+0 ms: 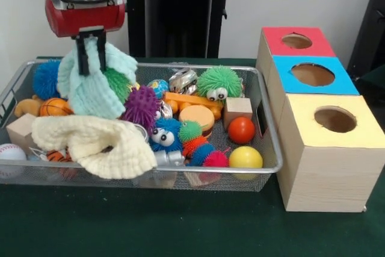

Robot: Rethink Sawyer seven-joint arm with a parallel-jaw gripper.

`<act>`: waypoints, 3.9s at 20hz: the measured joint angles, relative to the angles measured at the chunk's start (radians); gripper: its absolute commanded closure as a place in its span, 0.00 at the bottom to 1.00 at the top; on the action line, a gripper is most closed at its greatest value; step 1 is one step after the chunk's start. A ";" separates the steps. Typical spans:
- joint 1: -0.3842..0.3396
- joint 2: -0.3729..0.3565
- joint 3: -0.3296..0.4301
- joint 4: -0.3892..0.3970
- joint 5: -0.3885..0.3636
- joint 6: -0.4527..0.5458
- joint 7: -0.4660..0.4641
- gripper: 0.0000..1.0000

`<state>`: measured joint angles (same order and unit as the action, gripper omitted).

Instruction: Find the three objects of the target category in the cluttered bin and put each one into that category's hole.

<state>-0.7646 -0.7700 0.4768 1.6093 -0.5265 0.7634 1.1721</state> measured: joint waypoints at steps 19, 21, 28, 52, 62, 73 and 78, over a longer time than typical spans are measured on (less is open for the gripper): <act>0.150 -0.019 -0.018 0.009 0.038 0.009 0.000 0.00; 0.186 -0.028 -0.029 0.023 0.059 0.009 0.007 0.00; 0.255 -0.033 -0.065 0.064 0.091 -0.024 0.029 0.00; 0.263 -0.023 -0.185 0.110 0.035 -0.324 0.040 0.00; 0.198 -0.026 -0.182 0.091 0.036 -0.323 0.040 0.00; 0.119 -0.026 -0.144 0.029 0.038 -0.280 0.040 0.00; 0.135 -0.024 -0.144 0.005 0.090 -0.153 0.040 0.00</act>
<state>-0.6292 -0.7939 0.3329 1.6148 -0.4363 0.6104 1.2125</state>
